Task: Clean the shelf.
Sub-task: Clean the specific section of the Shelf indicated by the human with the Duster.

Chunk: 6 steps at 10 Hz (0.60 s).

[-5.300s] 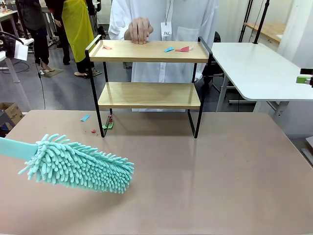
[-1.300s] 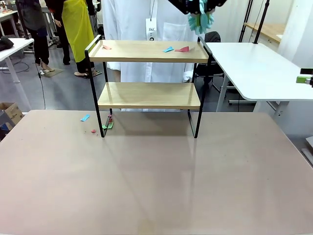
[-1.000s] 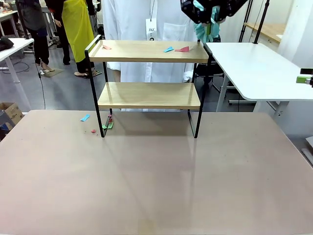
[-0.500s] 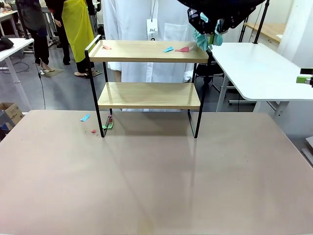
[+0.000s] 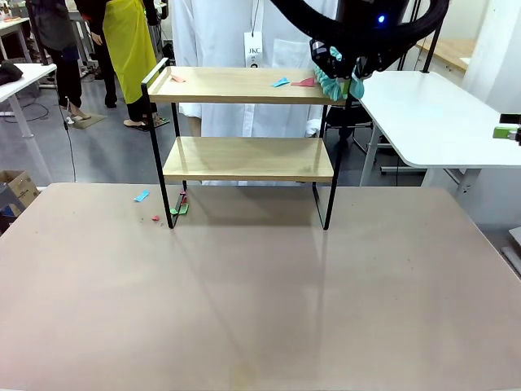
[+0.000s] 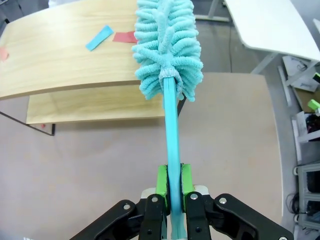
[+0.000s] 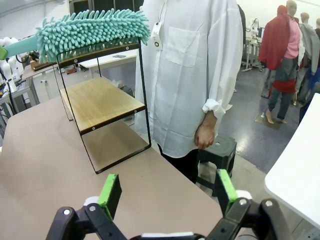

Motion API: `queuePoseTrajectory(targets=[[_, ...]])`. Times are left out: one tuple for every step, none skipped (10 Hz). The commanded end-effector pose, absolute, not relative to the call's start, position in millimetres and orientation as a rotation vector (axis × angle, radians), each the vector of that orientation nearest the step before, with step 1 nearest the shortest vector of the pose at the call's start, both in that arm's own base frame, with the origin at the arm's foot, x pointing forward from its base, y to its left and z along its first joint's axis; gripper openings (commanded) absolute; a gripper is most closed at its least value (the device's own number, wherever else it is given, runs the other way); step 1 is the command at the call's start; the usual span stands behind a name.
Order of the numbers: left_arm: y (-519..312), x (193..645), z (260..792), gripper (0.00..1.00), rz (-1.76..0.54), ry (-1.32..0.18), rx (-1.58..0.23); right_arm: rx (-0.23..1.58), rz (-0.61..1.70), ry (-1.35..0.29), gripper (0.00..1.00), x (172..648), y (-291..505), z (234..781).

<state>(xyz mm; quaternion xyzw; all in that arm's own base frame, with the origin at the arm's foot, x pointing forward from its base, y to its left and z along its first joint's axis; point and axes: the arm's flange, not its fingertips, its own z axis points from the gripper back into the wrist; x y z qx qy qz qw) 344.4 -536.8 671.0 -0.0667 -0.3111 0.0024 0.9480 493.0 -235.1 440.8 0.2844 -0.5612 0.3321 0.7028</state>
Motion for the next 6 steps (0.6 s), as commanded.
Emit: queuePoseTrajectory(targets=[[-531, 342, 673, 0.13, 0.022, -0.594, -0.117, 0.63, 0.742, -1.251, 1.0, 493, -233, 444], [-537, 344, 671, 0.13, 0.005, -0.633, -0.136, 0.63, 0.742, -1.251, 1.0, 493, -233, 444], [-537, 344, 671, 0.13, 0.005, -0.633, -0.136, 0.63, 0.742, -1.251, 1.0, 493, -233, 444], [-536, 345, 670, 0.13, 0.011, -0.624, -0.128, 0.63, 0.742, -1.251, 1.0, 493, -233, 444], [-526, 349, 670, 0.13, 0.02, -0.607, -0.111, 0.63, 0.742, -1.251, 1.0, 493, -233, 444], [-518, 350, 670, 0.13, 0.024, -0.595, -0.092, 0.63, 0.742, -1.251, 1.0, 493, -233, 444]])
